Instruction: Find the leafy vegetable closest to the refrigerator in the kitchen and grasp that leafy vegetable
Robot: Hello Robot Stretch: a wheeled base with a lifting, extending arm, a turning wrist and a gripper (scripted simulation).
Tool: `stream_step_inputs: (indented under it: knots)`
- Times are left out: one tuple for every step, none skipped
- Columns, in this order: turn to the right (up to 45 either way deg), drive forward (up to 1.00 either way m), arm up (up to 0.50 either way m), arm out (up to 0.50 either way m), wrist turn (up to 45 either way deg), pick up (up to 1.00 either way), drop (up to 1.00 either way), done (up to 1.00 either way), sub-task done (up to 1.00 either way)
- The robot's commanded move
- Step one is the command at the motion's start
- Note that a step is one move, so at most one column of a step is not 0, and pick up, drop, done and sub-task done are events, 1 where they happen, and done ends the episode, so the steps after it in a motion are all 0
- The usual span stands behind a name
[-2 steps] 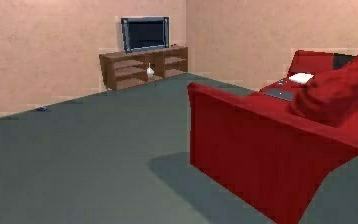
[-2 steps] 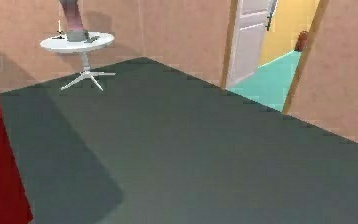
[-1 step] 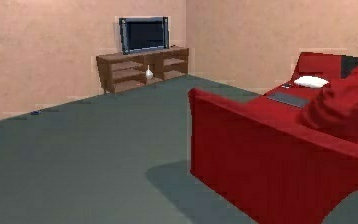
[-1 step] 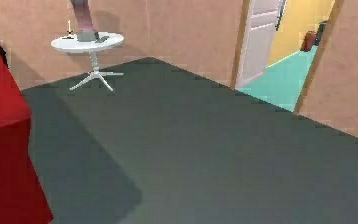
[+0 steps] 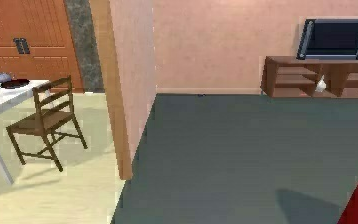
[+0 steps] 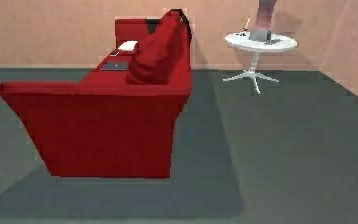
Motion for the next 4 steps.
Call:
stream_step_inputs:
  knots:
    - [-39.0, 0.0, 0.0, 0.0, 0.0, 0.0, 0.0, 0.0, 0.0]
    - [0.0, 0.25, 0.0, 0.0, 0.0, 0.0, 0.0, 0.0, 0.0]
    - [-39.0, 0.0, 0.0, 0.0, 0.0, 0.0, 0.0, 0.0, 0.0]
    - [0.0, 0.15, 0.0, 0.0, 0.0, 0.0, 0.0, 0.0, 0.0]
